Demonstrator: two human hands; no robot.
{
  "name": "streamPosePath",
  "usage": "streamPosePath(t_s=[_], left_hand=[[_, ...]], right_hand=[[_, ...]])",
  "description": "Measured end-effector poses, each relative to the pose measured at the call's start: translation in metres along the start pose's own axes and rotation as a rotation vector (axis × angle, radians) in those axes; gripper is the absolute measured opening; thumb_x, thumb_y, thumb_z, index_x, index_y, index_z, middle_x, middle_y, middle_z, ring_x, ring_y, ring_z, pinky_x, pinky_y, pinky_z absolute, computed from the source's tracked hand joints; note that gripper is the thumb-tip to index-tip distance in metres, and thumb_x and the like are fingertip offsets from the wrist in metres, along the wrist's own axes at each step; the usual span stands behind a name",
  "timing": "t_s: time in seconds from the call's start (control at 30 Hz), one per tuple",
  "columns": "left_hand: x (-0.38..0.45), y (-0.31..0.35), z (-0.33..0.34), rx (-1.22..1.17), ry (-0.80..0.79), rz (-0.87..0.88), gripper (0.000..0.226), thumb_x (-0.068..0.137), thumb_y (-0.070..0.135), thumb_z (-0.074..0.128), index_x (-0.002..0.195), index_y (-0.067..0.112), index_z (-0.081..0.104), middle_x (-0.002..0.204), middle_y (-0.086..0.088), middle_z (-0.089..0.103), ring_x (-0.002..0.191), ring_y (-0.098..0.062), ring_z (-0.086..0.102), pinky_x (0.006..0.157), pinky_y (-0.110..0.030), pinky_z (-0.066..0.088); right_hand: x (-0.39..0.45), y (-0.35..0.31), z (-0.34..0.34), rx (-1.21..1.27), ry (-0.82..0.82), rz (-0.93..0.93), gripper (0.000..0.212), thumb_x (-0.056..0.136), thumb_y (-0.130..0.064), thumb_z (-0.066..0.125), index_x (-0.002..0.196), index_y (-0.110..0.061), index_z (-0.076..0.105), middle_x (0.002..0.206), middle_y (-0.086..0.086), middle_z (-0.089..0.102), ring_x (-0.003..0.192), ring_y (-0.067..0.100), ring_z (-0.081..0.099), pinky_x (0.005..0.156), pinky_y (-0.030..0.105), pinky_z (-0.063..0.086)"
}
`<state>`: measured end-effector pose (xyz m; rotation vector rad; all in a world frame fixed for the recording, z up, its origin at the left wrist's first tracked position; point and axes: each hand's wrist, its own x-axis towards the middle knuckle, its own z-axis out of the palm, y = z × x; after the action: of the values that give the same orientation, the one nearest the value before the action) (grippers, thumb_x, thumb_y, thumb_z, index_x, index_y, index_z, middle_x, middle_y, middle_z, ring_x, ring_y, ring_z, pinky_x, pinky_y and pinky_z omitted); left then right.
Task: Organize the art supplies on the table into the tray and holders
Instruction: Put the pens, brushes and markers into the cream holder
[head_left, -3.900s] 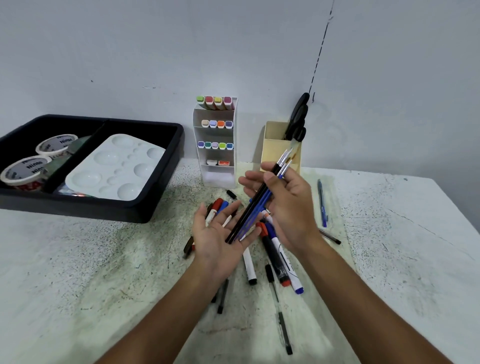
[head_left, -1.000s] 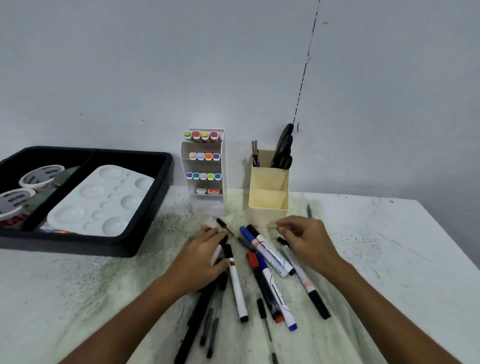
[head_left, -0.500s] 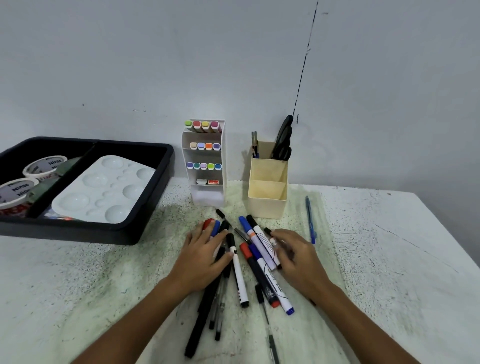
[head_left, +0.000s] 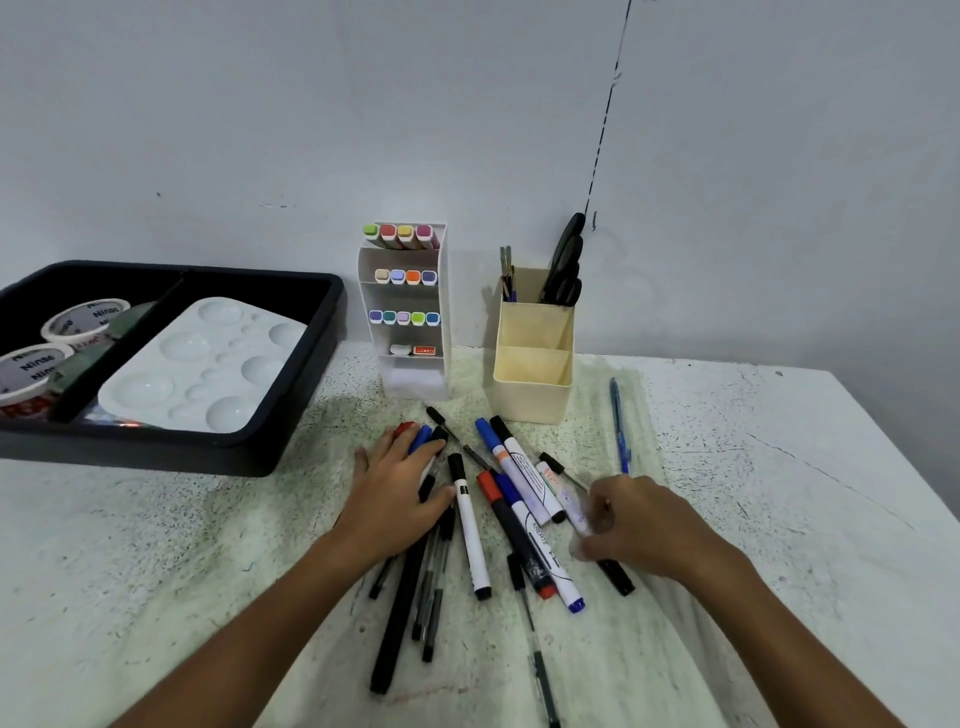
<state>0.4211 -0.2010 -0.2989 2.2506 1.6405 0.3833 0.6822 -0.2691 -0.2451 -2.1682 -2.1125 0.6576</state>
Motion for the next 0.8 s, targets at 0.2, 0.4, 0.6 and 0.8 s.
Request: streamPosePath(t_s=[0.2, 0.4, 0.6, 0.8], left_hand=[[0.005, 0.022, -0.003, -0.163, 0.115, 0.142, 0.060, 0.080, 0.045, 0.053, 0.134, 0.020, 0.054, 0.148, -0.005, 0.042, 0.142, -0.026, 0.026, 0.116, -0.047, 0.022], [0.011, 0.065, -0.019, -0.407, 0.100, 0.322, 0.052, 0.083, 0.039, 0.059, 0.132, 0.021, 0.056, 0.137, 0.005, 0.052, 0.132, -0.011, 0.041, 0.110, -0.034, 0.036], [0.005, 0.085, -0.032, -0.887, -0.258, 0.259, 0.052, 0.085, 0.023, 0.070, 0.133, 0.013, 0.053, 0.105, -0.004, 0.073, 0.098, -0.018, 0.070, 0.088, -0.037, 0.056], [-0.011, 0.062, -0.039, -1.083, -0.185, 0.070, 0.047, 0.089, 0.006, 0.062, 0.133, 0.013, 0.048, 0.099, -0.016, 0.073, 0.080, -0.037, 0.072, 0.070, -0.039, 0.059]], right_hand=[[0.005, 0.003, -0.013, -0.008, 0.008, 0.056, 0.014, 0.082, -0.035, 0.072, 0.078, -0.025, 0.064, 0.074, -0.007, 0.064, 0.065, 0.010, 0.061, 0.055, 0.022, 0.041], [0.000, 0.003, -0.056, 0.536, 0.191, -0.086, 0.020, 0.076, -0.010, 0.079, 0.090, -0.020, 0.069, 0.081, -0.001, 0.065, 0.070, 0.012, 0.061, 0.063, 0.020, 0.044], [0.005, -0.034, -0.050, 1.275, 0.247, -0.239, 0.025, 0.074, 0.006, 0.073, 0.094, -0.006, 0.063, 0.073, 0.006, 0.069, 0.059, 0.014, 0.060, 0.054, 0.025, 0.045], [0.036, -0.065, -0.018, 1.063, 0.355, -0.165, 0.012, 0.087, -0.005, 0.067, 0.099, -0.008, 0.067, 0.070, -0.001, 0.064, 0.059, 0.011, 0.058, 0.056, 0.022, 0.044]])
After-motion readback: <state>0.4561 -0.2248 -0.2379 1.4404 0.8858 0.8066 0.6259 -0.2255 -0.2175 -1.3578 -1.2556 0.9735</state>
